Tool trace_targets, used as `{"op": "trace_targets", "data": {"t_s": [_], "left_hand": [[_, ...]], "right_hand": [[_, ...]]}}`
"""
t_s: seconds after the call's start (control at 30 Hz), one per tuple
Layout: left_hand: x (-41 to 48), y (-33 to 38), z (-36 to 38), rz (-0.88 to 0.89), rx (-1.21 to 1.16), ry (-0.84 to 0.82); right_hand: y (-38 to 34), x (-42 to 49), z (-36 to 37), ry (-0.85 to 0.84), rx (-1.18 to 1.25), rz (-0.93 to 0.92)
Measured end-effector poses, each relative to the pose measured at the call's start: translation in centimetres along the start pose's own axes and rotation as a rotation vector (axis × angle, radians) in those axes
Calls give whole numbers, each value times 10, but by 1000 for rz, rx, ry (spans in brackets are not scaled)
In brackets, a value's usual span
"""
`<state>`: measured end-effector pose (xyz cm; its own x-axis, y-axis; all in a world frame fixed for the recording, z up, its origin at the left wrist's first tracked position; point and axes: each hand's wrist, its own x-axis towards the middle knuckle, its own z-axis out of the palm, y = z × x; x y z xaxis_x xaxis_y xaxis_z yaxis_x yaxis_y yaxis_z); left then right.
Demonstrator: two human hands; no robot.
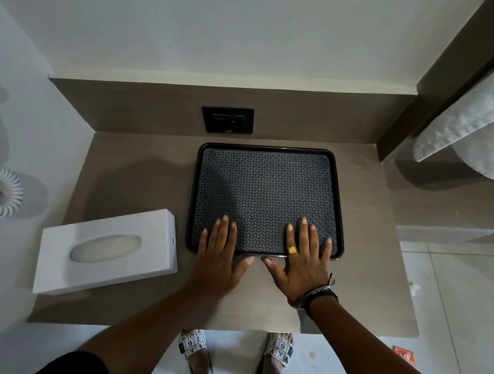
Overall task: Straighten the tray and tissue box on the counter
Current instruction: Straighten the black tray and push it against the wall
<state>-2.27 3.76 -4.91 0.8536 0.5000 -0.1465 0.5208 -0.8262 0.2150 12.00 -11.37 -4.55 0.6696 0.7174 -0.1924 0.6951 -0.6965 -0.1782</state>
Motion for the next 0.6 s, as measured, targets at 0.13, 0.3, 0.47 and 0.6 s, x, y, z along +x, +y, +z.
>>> {"op": "trace_targets", "data": {"t_s": [0.13, 0.3, 0.47, 0.6], "left_hand": [[16, -4, -5, 2, 2, 24], [31, -4, -5, -24, -14, 14], [34, -7, -2, -22, -9, -13], [33, -10, -7, -7, -77, -1]], "right_hand": [[-2, 14, -3, 3, 30, 12], [-1, 30, -3, 25, 44, 28], [2, 38, 0, 39, 38, 32], [-1, 36, -3, 48, 35, 19]]}}
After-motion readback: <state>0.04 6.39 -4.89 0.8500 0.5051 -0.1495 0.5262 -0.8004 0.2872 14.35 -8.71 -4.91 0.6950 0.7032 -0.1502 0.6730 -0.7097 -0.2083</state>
